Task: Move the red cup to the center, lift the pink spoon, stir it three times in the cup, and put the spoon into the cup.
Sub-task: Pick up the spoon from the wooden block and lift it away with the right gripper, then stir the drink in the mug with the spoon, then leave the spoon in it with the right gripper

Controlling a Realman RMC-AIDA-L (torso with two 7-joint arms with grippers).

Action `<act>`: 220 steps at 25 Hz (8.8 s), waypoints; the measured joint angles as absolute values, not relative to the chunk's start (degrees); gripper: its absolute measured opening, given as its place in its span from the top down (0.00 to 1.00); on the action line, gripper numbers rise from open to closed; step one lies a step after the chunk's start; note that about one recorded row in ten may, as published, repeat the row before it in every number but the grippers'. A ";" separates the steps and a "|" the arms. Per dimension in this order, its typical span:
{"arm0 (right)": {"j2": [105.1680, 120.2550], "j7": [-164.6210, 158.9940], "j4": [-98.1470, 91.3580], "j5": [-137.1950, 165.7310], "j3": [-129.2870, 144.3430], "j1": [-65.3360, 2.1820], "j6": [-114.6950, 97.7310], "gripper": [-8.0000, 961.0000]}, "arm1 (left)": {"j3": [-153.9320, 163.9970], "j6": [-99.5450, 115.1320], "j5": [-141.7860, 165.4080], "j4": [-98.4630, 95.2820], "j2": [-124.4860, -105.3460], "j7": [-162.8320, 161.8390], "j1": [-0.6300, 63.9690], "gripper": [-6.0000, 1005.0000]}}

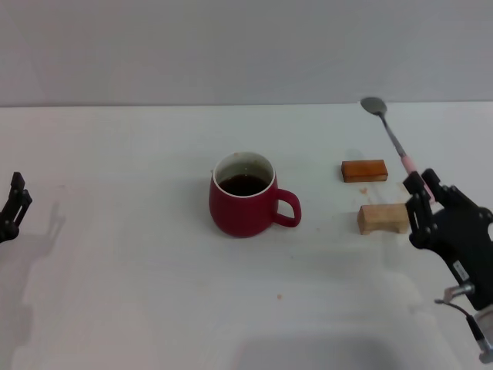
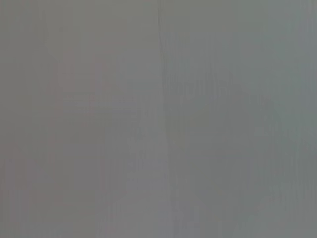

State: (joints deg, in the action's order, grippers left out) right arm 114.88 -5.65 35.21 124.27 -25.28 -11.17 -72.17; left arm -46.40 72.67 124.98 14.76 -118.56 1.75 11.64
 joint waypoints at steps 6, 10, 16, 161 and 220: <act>109.07 3.81 51.39 124.21 -29.51 -9.86 -59.10 0.83 | -46.41 71.46 124.98 14.76 -118.54 1.75 11.76 0.14; 106.41 10.33 63.71 124.35 -35.63 -7.51 -45.80 0.83 | -46.41 70.92 124.96 14.36 -118.50 1.77 11.94 0.14; 109.18 25.86 80.87 124.39 -50.88 0.12 -19.65 0.83 | -46.41 70.84 124.97 14.11 -118.55 1.76 12.08 0.14; 118.91 1.49 90.80 151.42 -75.92 -34.93 70.46 0.83 | -47.90 67.21 124.46 13.36 -118.48 1.76 14.96 0.14; 118.90 2.29 82.80 150.36 -76.68 -39.68 66.77 0.83 | -47.81 66.20 124.55 12.68 -118.56 1.66 15.90 0.14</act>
State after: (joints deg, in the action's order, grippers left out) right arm 118.90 2.29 82.80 150.36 -76.68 -39.68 66.77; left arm -47.81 66.20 124.55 12.68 -118.56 1.67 15.90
